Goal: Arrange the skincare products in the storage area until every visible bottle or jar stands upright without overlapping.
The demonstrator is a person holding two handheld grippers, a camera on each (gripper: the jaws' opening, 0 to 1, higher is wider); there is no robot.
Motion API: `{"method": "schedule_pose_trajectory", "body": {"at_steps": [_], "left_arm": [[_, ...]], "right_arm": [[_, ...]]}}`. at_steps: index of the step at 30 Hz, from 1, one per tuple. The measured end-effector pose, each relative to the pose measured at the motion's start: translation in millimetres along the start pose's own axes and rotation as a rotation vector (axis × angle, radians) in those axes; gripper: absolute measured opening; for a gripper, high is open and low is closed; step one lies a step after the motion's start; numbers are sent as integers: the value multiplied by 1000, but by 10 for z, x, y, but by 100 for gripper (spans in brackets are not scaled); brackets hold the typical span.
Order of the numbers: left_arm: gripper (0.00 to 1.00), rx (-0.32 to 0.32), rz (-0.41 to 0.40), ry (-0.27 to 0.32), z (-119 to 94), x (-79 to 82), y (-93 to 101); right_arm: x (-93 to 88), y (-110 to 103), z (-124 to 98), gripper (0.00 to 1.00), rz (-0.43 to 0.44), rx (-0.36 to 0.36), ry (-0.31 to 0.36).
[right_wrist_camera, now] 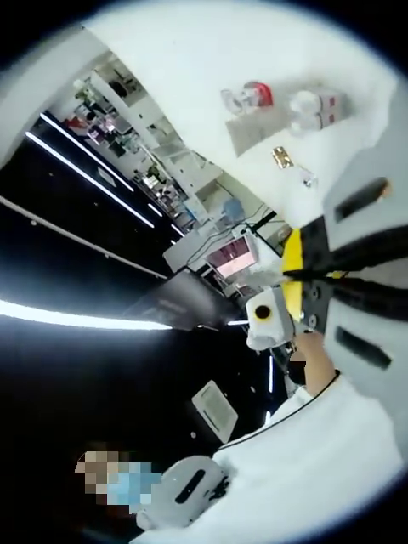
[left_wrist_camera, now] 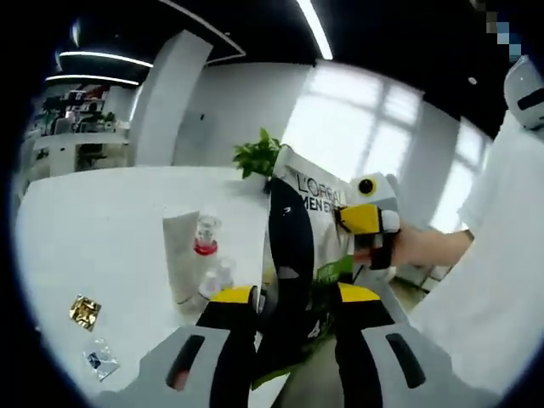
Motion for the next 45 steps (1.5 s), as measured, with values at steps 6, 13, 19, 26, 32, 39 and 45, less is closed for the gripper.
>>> {"method": "schedule_pose_trajectory", "body": {"at_steps": [6,13,19,26,32,39,45], "left_arm": [[9,-57,-26,10,-49,-27,56],[0,-109,-64,2,-47,-35,131],[0,-135,-163,51,-87,-46,134],[0,-165,-255,147,-158,2,155],[0,-183,-323,249,-251,129,105],[0,-181,-330,251,-257,181,76],[0,-161,-359,252,-244,182,-1]], "right_arm": [[12,42,-100,0,9,-36,3],[20,82,-102,1,20,-60,-16],[28,87,-62,2,20,-36,31],[-141,102,4,11,70,-37,45],[-308,67,49,12,168,2,81],[-291,62,77,9,212,17,149],[-234,-24,70,1,201,47,176]]}}
Point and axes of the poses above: the point that each gripper's makers call its tool centre point, and the gripper's own axes: z roughly forward along the fingers, y roughly to its right, x roughly out of its top, the point moved 10 cm from there along -z, roughly backward along the fingers, and after that the axes turned 5 degrees about -y, right-handed, at the moved point
